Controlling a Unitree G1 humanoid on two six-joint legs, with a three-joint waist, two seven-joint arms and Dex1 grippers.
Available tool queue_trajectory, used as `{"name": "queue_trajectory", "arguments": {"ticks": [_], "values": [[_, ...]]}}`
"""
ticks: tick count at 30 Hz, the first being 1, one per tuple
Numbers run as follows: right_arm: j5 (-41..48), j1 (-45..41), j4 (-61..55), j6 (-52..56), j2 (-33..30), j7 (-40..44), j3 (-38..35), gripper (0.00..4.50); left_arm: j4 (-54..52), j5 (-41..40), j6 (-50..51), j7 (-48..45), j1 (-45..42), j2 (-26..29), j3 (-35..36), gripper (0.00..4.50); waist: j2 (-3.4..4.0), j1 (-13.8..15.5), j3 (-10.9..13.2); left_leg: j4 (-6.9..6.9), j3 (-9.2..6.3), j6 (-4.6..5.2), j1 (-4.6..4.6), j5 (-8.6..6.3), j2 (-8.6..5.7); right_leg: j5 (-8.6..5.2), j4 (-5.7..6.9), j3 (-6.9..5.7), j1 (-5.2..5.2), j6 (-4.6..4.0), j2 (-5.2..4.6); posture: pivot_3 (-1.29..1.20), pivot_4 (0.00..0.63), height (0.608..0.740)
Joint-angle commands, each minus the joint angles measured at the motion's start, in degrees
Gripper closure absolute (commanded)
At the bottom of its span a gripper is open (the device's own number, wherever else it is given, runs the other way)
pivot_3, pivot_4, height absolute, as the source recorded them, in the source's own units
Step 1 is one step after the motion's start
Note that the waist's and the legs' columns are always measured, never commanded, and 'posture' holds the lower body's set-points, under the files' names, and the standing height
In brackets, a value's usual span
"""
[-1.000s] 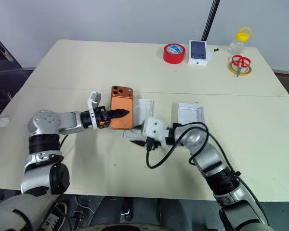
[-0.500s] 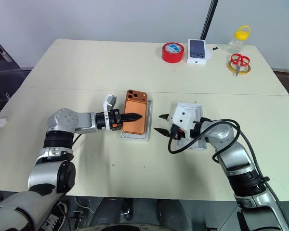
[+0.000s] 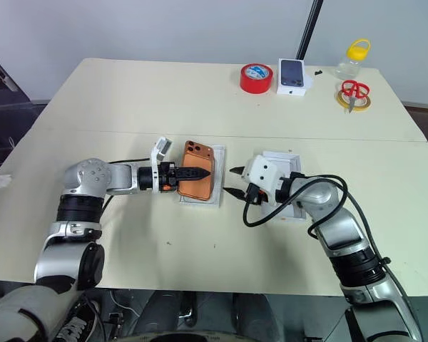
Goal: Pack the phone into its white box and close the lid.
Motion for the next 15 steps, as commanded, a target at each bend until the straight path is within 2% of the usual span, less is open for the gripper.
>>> {"name": "queue_trajectory", "arguments": {"ticks": [1,4,8,12,15], "values": [[-0.4,-1.2,-0.2,-1.5,0.1,-0.3,-0.3,1.99,-4.0,-0.5,-0.2,-0.7,0.3,1.4,-0.5,1.35,0.00,0.0,0.0,0.01,0.00,0.00,-0.01,0.00,-0.01,0.00,0.00,0.00,0.00,0.00,0.00,0.00,0.150,0.735],[-0.5,-1.7,0.2,-1.7,0.6,-0.6,0.0,1.99,0.2,0.2,-2.8,1.3,-2.2,0.5,2.8,1.35,0.00,0.1,0.0,0.15,0.00,0.01,-0.03,-0.01,-0.01,-0.02,0.00,0.00,0.03,-0.04,-0.01,0.00,0.150,0.735],[-0.6,-2.8,0.9,-1.8,1.4,-0.7,0.5,1.99,3.6,1.9,-6.5,1.5,-4.1,-3.0,0.7,1.35,0.00,0.3,0.0,0.29,-0.03,0.10,-0.09,-0.06,-0.01,-0.03,0.00,-0.03,0.07,-0.06,-0.03,0.00,0.150,0.735],[-0.8,-3.2,1.6,-2.4,1.1,-0.7,0.3,1.99,3.1,2.8,-7.3,2.0,-3.7,-4.7,0.2,1.35,0.00,0.2,0.0,0.39,-0.01,0.19,-0.15,-0.12,-0.03,-0.01,-0.02,-0.03,0.08,0.00,-0.04,0.00,0.150,0.735],[-0.8,-3.0,2.0,-2.8,0.4,-0.7,-0.3,1.99,-0.5,1.1,-4.4,1.3,-2.8,-3.4,0.6,1.35,0.00,-0.1,0.0,0.39,-0.01,0.19,-0.14,-0.12,-0.02,0.00,0.01,-0.04,0.08,0.01,-0.02,0.00,0.150,0.735]]}}
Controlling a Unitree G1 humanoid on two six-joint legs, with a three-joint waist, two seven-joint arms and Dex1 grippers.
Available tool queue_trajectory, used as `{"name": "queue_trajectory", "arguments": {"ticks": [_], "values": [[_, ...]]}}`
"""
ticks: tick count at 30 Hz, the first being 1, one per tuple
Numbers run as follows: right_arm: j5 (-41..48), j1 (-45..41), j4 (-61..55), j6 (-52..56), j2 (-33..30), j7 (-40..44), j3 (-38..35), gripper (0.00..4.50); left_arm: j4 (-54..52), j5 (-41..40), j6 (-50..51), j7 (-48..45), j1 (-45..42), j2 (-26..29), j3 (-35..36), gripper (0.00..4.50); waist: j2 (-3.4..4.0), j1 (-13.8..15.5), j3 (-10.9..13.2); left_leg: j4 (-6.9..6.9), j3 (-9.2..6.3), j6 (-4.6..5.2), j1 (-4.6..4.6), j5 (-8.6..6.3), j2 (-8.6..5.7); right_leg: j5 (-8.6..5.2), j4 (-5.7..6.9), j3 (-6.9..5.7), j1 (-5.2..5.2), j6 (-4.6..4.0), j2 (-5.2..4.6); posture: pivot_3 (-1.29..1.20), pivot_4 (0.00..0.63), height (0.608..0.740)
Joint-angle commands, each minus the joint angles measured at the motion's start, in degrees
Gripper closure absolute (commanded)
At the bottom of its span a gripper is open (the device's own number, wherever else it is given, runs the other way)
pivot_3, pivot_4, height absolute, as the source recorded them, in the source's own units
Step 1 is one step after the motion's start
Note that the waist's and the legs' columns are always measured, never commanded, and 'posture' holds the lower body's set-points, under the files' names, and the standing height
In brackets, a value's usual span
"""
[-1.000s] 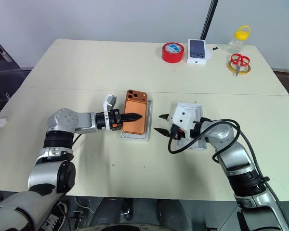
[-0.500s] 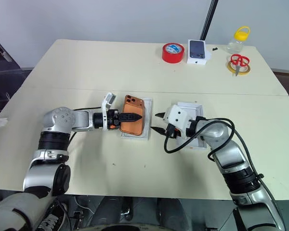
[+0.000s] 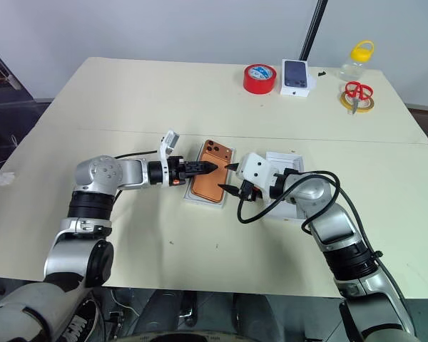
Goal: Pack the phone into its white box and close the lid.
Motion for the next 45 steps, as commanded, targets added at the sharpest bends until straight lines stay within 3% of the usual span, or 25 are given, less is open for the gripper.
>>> {"name": "queue_trajectory", "arguments": {"ticks": [1,7,16,19,22,23,24,31,35,45], "values": [[-0.1,-0.3,-0.3,-1.3,-0.9,-0.2,-1.6,1.99,-5.4,-2.5,2.9,-1.1,0.3,1.8,1.1,1.35,0.00,-0.2,0.0,0.00,0.00,0.00,0.01,0.00,0.01,0.00,0.02,0.00,0.00,0.00,0.01,0.00,0.150,0.735],[-0.4,0.0,-0.1,-1.6,-0.9,-0.4,-1.5,1.99,-7.8,-1.9,3.0,-0.9,2.1,4.9,1.3,1.35,0.00,-0.1,0.0,0.01,0.00,0.00,0.02,0.00,0.02,0.00,0.04,0.00,0.00,0.02,0.04,0.00,0.150,0.735],[-0.4,-1.4,2.4,-0.9,-0.3,-1.6,-2.4,1.99,-9.1,-2.5,2.2,1.6,1.7,5.0,5.2,1.35,0.00,0.0,0.0,0.06,0.01,-0.01,0.02,0.01,0.01,0.00,0.04,-0.01,0.04,0.03,0.04,0.00,0.150,0.735],[1.3,-1.8,3.1,0.8,-0.1,-1.8,-4.0,2.86,-7.3,0.1,-1.3,4.4,1.2,5.2,5.8,2.17,0.00,0.0,0.0,0.06,0.00,-0.01,0.02,0.01,0.01,0.01,0.05,-0.01,0.04,0.05,0.05,0.00,0.150,0.735],[-2.0,-2.2,4.9,-1.5,-0.7,-3.1,-2.5,4.48,-9.0,3.8,-6.8,2.3,2.7,7.8,0.8,3.73,0.00,-0.1,0.0,0.06,0.01,-0.01,0.04,0.02,0.01,0.06,0.06,-0.01,0.04,0.14,0.08,0.00,0.150,0.735],[-3.0,-2.3,5.5,-2.1,-0.7,-3.4,-1.9,4.50,-8.4,4.6,-8.2,2.0,2.6,8.0,0.2,4.25,0.00,-0.1,0.0,0.05,0.02,-0.04,0.05,0.03,0.02,0.06,0.07,-0.01,0.04,0.14,0.09,0.00,0.150,0.735],[-4.1,-2.4,6.3,-2.8,-0.5,-4.0,-1.3,4.50,-7.7,7.0,-10.8,1.8,2.6,8.7,-2.1,4.48,0.00,-0.1,0.0,0.05,0.02,-0.04,0.05,0.03,0.02,0.06,0.07,-0.01,0.04,0.14,0.10,0.00,0.150,0.735],[-13.9,-4.2,12.6,-6.7,-0.2,-7.6,4.5,4.50,-3.4,15.2,-18.8,-3.5,2.4,9.3,-13.3,4.48,0.00,0.0,0.0,0.09,0.07,-0.03,0.03,0.03,0.00,0.05,0.06,-0.01,0.05,0.14,0.08,0.00,0.150,0.735],[-14.0,-4.1,12.6,-6.5,0.3,-7.2,4.7,4.50,-1.3,17.4,-20.5,-7.1,1.6,8.9,-17.3,4.48,0.00,0.1,0.0,0.10,0.07,0.00,0.05,0.02,0.02,0.04,0.07,-0.01,0.08,0.15,0.14,0.00,0.150,0.735],[-10.6,4.3,3.3,-2.1,-7.5,-1.9,-1.2,4.50,-6.0,15.5,-17.1,-9.7,-1.4,-5.9,-23.1,4.48,0.02,2.6,0.0,0.42,0.00,0.38,0.04,-0.21,-0.14,-0.06,-0.04,-0.10,0.38,0.32,-0.01,0.00,0.150,0.735]]}}
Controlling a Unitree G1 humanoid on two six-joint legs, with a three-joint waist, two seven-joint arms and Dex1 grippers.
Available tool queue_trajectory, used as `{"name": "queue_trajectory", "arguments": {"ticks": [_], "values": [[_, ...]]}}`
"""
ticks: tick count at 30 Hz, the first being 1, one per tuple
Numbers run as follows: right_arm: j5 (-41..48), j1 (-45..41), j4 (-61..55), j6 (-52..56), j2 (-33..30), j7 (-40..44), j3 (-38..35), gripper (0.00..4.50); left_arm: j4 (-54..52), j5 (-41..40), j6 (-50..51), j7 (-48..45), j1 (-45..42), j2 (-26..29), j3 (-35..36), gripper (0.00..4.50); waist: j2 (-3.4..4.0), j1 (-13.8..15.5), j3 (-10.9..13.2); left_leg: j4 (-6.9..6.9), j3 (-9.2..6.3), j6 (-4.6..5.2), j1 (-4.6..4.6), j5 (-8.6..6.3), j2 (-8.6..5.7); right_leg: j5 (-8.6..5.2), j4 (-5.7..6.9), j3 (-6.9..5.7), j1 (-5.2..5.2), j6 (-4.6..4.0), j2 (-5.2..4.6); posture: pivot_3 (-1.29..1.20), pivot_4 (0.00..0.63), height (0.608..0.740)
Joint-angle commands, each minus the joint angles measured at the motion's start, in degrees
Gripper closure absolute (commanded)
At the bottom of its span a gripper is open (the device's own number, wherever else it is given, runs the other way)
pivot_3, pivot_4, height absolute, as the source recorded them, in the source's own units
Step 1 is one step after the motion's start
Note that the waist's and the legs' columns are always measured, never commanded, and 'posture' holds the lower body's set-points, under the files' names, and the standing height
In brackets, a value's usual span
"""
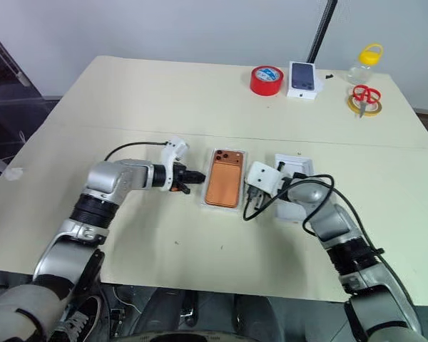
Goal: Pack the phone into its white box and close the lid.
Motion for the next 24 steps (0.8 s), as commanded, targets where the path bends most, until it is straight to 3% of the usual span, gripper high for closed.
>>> {"name": "queue_trajectory", "arguments": {"ticks": [1,10,24], "values": [[2.1,3.6,-6.5,0.5,-2.7,2.4,-2.1,4.50,-3.0,-1.8,-0.6,-1.9,-2.9,-7.6,-3.5,4.48,0.00,0.7,0.0,0.02,0.00,0.09,0.00,-0.05,-0.06,-0.01,-0.06,0.00,0.04,0.00,-0.06,0.00,0.150,0.735],[3.9,13.7,-10.9,2.2,-9.1,4.6,-10.1,4.50,4.2,2.4,-6.0,-2.4,-4.9,-16.3,-5.2,4.48,0.03,0.7,0.0,0.05,-0.01,0.25,0.04,-0.15,-0.07,-0.01,-0.29,0.01,0.17,0.01,-0.12,0.00,0.150,0.735],[3.7,14.3,-11.0,1.4,-10.2,4.0,-12.0,4.50,4.7,4.8,-7.7,-3.1,-3.9,-13.4,-2.8,4.48,0.04,0.6,0.0,0.05,-0.03,0.25,0.04,-0.15,-0.05,-0.01,-0.28,0.01,0.15,0.00,-0.11,0.00,0.150,0.735]]}}
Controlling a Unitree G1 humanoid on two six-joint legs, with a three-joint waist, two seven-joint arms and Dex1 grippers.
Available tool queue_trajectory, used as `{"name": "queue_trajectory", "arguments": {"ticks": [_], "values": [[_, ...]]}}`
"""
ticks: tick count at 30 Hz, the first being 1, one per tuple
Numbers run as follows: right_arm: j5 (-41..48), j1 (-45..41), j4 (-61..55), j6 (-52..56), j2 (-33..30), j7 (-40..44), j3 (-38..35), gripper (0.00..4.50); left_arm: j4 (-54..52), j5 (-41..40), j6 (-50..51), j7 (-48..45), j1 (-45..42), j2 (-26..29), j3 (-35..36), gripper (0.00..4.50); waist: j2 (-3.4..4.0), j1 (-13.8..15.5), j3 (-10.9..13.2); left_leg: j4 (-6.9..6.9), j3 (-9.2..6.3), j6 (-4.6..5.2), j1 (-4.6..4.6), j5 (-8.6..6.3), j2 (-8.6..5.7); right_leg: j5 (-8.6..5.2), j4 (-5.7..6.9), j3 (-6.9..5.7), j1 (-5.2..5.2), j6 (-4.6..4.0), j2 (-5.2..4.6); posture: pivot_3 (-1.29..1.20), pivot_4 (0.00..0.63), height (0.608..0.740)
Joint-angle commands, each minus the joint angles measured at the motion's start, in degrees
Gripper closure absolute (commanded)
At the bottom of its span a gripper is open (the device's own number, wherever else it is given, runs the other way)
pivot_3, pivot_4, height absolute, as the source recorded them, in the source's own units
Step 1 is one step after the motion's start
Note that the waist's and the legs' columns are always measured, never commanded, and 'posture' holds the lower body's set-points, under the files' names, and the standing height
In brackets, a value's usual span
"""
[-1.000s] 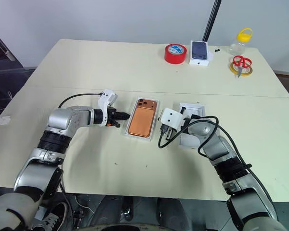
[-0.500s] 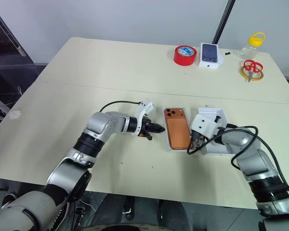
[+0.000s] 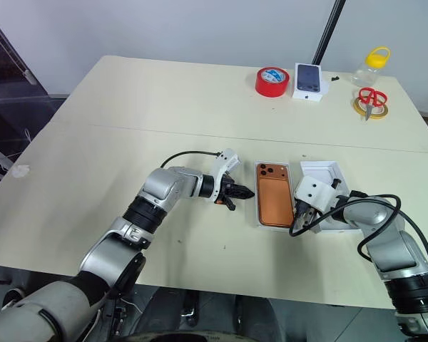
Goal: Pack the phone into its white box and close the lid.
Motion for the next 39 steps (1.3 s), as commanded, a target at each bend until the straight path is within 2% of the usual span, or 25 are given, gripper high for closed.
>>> {"name": "queue_trajectory", "arguments": {"ticks": [1,9,13,15,18,21,22,23,25,28,32,39], "values": [[1.6,-0.2,-3.1,-1.1,-0.5,0.9,-0.4,4.50,-2.8,-0.9,-1.9,-0.2,-0.7,-0.1,1.7,4.48,0.00,-0.1,0.0,0.00,0.00,0.00,0.00,0.00,0.00,0.00,0.00,0.00,0.00,0.00,0.00,0.00,0.150,0.735],[5.2,0.3,-4.9,1.3,-3.0,2.0,-6.1,4.50,-8.8,-1.4,-2.5,-1.8,0.4,5.1,3.1,4.48,0.06,-0.4,0.0,-0.01,0.00,-0.01,0.00,0.00,0.02,0.01,0.03,0.00,-0.01,0.01,0.02,0.00,0.150,0.735],[2.0,-1.3,-0.8,-1.5,-2.5,-3.1,-6.1,4.50,-13.2,-1.9,-6.5,-2.4,2.0,8.0,5.2,4.48,0.07,-0.7,0.0,-0.01,-0.01,-0.01,0.02,0.01,0.03,0.01,0.03,0.00,0.01,0.01,0.01,0.00,0.150,0.735],[6.1,-3.3,-0.6,3.5,0.2,-4.9,-8.8,4.50,-14.8,-2.2,-9.2,-3.0,3.0,9.9,6.6,4.48,0.07,-1.3,0.0,-0.02,-0.01,-0.03,0.03,0.01,0.03,0.00,0.03,0.00,0.02,0.00,0.00,0.00,0.150,0.735],[12.9,-2.4,-4.5,9.8,0.7,-2.1,-12.3,3.57,-17.8,-3.5,-11.2,-7.3,4.6,14.5,7.7,3.61,0.17,-1.4,0.1,-0.02,-0.02,-0.05,0.03,0.03,0.05,0.01,0.07,0.00,0.00,0.01,0.01,0.00,0.150,0.735],[15.5,-0.7,-7.6,14.0,0.8,-2.7,-14.3,2.06,-19.7,-3.0,-17.2,-10.9,6.7,19.4,8.3,2.09,0.21,-1.4,0.1,-0.08,-0.02,-0.07,0.05,0.04,0.07,0.01,0.07,-0.01,0.00,0.01,0.02,0.00,0.150,0.735],[16.6,-0.2,-8.3,16.7,1.8,-4.1,-15.3,1.42,-20.2,-3.7,-18.4,-13.0,7.7,21.2,8.7,1.55,0.22,-1.4,0.1,-0.09,-0.02,-0.08,0.06,0.04,0.07,0.01,0.07,-0.01,0.01,0.00,0.02,0.00,0.150,0.735],[17.3,0.5,-8.9,18.7,2.4,-5.0,-15.9,1.06,-20.6,-5.4,-18.4,-14.9,8.6,22.3,9.8,1.17,0.22,-1.4,0.1,-0.09,-0.02,-0.08,0.09,0.04,0.07,0.01,0.07,-0.01,0.03,-0.01,0.02,0.00,0.150,0.735],[17.5,2.9,-11.3,21.5,3.2,-6.9,-16.3,0.01,-21.4,-7.2,-18.3,-17.8,10.1,24.7,10.8,0.07,0.23,-1.4,0.0,-0.08,-0.02,-0.08,0.08,0.04,0.07,-0.07,0.06,-0.01,0.03,-0.16,-0.01,0.00,0.150,0.735],[18.9,4.4,-15.4,28.1,4.4,-10.1,-16.9,0.00,-23.7,-8.0,-21.7,-21.9,12.9,27.5,10.8,0.03,0.25,-1.4,0.0,-0.08,-0.02,-0.08,0.07,0.03,0.06,-0.08,0.05,-0.01,0.02,-0.18,-0.07,0.00,0.150,0.735],[21.5,4.8,-21.5,40.2,5.5,-13.8,-16.2,0.00,-25.2,-5.6,-35.4,-26.6,17.7,29.6,10.9,0.03,0.32,-1.5,0.0,-0.10,-0.02,-0.09,0.07,0.02,0.06,-0.08,0.04,0.01,0.01,-0.22,-0.10,0.00,0.150,0.735],[23.7,-4.9,-24.6,61.9,5.5,-20.3,-13.5,0.00,-22.3,-7.0,-45.1,-31.0,19.6,30.2,12.2,0.03,0.35,-1.7,0.0,-0.16,-0.01,-0.10,0.06,0.02,0.07,-0.08,0.01,0.02,-0.06,-0.27,-0.13,0.00,0.150,0.735]]}}
